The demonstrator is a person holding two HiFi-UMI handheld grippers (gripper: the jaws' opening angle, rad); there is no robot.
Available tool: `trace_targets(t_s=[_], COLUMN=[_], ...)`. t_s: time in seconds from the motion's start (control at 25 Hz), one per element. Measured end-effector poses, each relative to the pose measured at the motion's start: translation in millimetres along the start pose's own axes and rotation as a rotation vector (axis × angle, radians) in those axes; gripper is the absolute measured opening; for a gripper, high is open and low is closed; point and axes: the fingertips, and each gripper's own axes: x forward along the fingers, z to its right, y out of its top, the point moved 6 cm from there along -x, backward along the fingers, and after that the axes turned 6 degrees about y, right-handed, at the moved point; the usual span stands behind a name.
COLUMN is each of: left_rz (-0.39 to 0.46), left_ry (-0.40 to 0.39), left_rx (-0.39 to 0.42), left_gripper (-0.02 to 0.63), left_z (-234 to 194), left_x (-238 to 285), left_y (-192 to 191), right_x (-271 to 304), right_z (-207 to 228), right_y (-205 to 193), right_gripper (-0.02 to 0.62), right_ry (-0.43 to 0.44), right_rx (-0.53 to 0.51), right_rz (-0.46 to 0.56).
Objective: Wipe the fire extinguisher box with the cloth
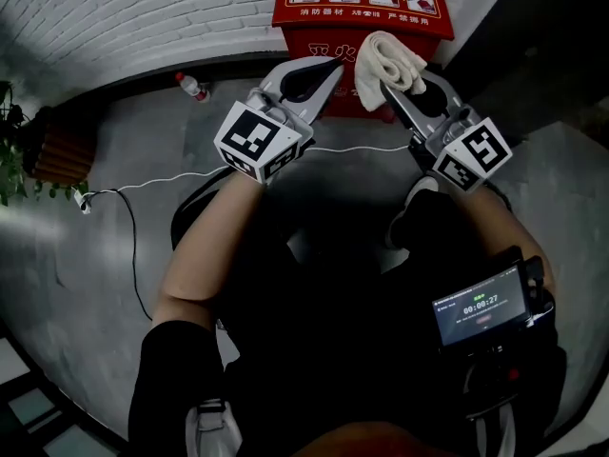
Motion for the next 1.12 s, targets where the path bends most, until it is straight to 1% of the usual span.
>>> trace_targets(t_s=[0.12,0.24,0.36,0.44,0.68,0.8,0.92,1.12], left_rz=[0.011,0.016,0.003,-0.004,-0.002,-0.011,-0.020,0.010], left_ry=[0.014,0.016,0.010,0.009,0.008,0.011,0.018,0.012], left_rx=[0.020,0.023,-0.005,-0.018,-0.014,-0.004,0.002,-0.008], left_gripper=[0.004,0.003,0.005,0.004,0.004,0.005,0.005,0.005], left_z=[-1,1,4,4,7,6,3,8], left_x=[-4,-17,-24,-22,-29,-27,-21,-24], left_y=[-5,-1,3,3,6,3,0,7], right_x=[3,5,6,7,3,4,6,1], right_z=[-1,-17,-30,-29,-36,-33,-28,-34], right_y=[-7,-4,-3,-7,-13,-17,-20,-14], right_gripper=[0.084,0.080,0.080,0.080,0.080,0.080,0.080,0.080], right_ry=[-0.007,-0.014,-0.011,-0.006,-0.013,-0.016,-0.010,-0.014], right_rx=[0.029,0.050,0.040,0.039,0.057,0.079,0.077,0.046], right_rz=[0.003,0.015,-0.004,-0.017,-0.044,-0.049,-0.049,-0.043])
